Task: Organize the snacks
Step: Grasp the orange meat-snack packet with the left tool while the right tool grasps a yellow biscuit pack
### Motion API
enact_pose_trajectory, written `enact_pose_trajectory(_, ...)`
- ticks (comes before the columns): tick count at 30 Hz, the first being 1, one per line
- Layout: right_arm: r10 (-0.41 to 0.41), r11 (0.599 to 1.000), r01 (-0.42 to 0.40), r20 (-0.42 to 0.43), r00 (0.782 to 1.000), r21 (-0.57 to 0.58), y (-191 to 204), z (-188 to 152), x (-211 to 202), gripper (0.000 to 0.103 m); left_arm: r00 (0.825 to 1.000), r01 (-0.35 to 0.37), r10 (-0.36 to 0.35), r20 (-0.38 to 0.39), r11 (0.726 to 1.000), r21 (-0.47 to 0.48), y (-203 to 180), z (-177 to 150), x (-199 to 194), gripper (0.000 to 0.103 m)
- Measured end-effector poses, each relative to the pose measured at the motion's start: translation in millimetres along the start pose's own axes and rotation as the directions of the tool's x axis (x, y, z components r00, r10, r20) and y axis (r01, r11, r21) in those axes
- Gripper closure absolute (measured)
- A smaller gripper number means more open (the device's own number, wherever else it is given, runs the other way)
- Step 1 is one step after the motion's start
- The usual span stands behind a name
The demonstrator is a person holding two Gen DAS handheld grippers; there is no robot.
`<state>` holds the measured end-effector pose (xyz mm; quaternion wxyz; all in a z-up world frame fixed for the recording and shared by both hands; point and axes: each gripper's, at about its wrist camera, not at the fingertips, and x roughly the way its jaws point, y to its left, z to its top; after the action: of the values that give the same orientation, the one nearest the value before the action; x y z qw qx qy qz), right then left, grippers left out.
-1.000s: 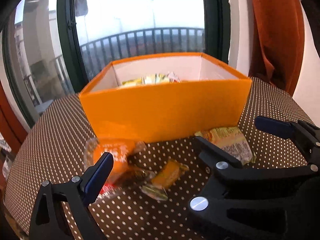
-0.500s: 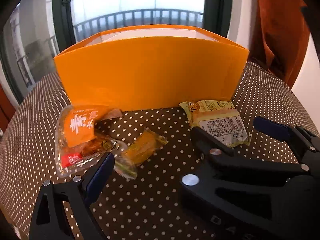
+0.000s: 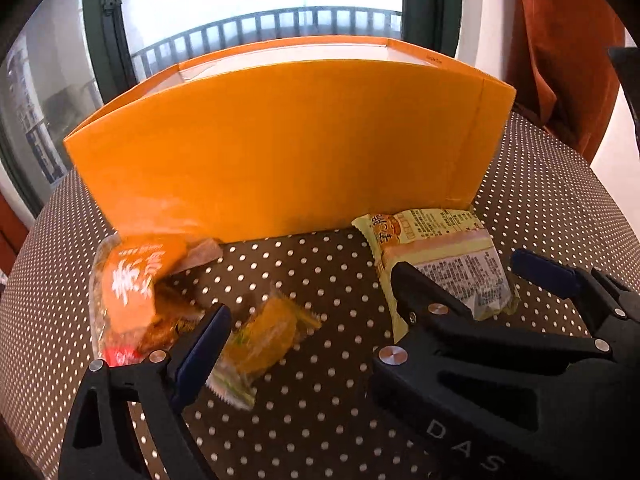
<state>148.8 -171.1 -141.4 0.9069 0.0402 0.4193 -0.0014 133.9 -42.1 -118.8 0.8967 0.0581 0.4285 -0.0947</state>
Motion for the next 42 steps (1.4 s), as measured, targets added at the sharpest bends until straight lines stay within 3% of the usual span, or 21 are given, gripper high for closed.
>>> enact_pose_trajectory(7, 0.018, 1.0, -0.018, -0.008, 1.0, 0.014, 0.6, 10.2, 15.0, 0.008, 1.0, 0.017, -0.017, -0.005, 1.0, -0.014, 2.5, 7.4, 5.6, 0.009)
enact_pose_trajectory(14, 0.034, 0.999, -0.034, -0.029, 0.999, -0.015, 15.0, 13.1, 24.2, 0.008, 1.0, -0.011, 0.011, -0.022, 1.0, 0.01, 2.6, 4.9, 3.5, 0.009)
enact_pose_trajectory(18, 0.025, 0.999, -0.026, -0.026, 0.999, -0.035, 22.4, 11.0, 27.5, 0.017, 0.999, 0.002, -0.001, -0.037, 1.0, 0.016, 3.3, 0.1, 2.7, 0.009)
enact_pose_trajectory(21, 0.029, 0.998, -0.03, -0.021, 0.999, -0.046, 20.5, 3.5, 21.6, 0.022, 0.999, -0.003, 0.004, -0.048, 1.0, 0.025, 3.6, -3.0, 1.2, 0.009)
enact_pose_trajectory(32, 0.048, 0.998, -0.049, -0.025, 0.999, -0.027, 23.5, -13.6, 1.1, 0.025, 1.0, 0.005, -0.004, -0.027, 0.999, 0.044, 14.2, -14.4, -15.8, 0.008)
enact_pose_trajectory(36, -0.008, 0.999, 0.008, 0.006, 1.0, -0.046, 29.3, -13.3, -7.2, 0.025, 0.998, -0.058, 0.058, 0.003, 0.996, 0.065, 19.6, -16.4, -23.6, 0.008)
enact_pose_trajectory(42, 0.022, 0.998, -0.021, 0.018, 1.0, -0.059, 44.3, -10.5, -17.9, 0.025, 0.998, -0.056, 0.056, 0.01, 0.998, -0.017, 46.9, -11.0, -27.1, 0.008)
